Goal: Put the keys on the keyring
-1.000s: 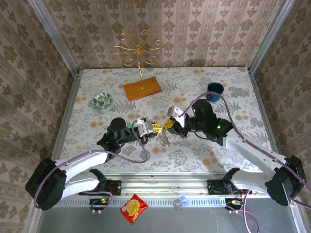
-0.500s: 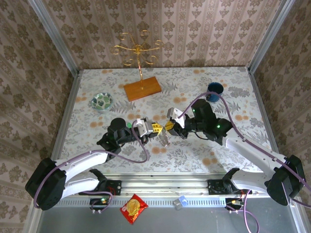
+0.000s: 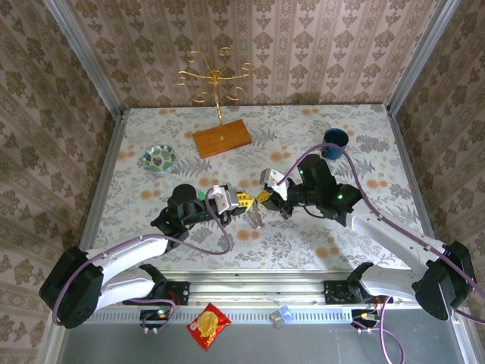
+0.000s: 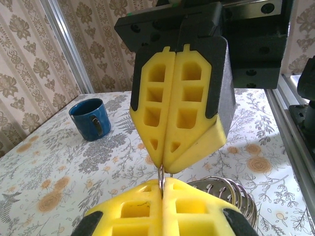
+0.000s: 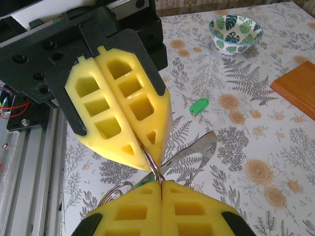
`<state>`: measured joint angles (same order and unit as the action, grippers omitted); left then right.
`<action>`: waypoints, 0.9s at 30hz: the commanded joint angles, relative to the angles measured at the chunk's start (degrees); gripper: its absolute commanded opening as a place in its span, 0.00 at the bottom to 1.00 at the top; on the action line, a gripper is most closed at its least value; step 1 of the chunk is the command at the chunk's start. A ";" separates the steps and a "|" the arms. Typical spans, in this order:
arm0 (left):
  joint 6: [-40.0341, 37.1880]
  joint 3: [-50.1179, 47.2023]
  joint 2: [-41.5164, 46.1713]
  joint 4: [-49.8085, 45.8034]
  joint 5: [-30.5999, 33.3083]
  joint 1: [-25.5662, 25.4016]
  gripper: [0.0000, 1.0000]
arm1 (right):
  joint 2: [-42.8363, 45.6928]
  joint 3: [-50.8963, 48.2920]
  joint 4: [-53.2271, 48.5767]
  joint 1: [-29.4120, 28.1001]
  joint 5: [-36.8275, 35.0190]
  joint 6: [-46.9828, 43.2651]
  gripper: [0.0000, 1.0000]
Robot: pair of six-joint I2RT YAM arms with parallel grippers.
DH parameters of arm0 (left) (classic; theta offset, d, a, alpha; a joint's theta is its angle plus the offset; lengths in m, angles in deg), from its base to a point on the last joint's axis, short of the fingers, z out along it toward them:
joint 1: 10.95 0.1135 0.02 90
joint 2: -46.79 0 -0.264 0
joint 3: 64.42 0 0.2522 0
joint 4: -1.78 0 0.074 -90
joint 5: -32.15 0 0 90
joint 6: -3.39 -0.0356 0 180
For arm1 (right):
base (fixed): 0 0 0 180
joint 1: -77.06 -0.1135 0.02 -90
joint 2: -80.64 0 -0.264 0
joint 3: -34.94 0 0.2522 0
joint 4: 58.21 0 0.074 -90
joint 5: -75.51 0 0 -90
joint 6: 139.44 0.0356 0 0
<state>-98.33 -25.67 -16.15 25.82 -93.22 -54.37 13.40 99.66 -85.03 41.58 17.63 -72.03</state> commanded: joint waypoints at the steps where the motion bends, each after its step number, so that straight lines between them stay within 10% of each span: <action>1: 1.60 0.00 1.37 4.09 -2.86 0.00 0.00 | -1.65 0.35 -1.40 0.57 -0.71 -0.58 0.00; 7: 1.09 -0.54 1.26 5.91 0.19 -0.07 0.00 | -2.67 2.02 -1.96 0.59 4.79 1.53 0.00; 16: 4.28 -1.29 -0.03 8.86 -1.09 -0.04 0.00 | 3.55 -3.31 5.74 1.86 -0.21 1.24 0.29; 27: 6.81 -0.83 -1.45 11.03 -4.79 -0.09 0.00 | 2.21 -2.18 5.94 1.91 4.47 -0.57 0.31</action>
<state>-93.59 -26.61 -17.50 32.50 -95.93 -54.37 16.04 96.95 -80.74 43.32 19.46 -71.81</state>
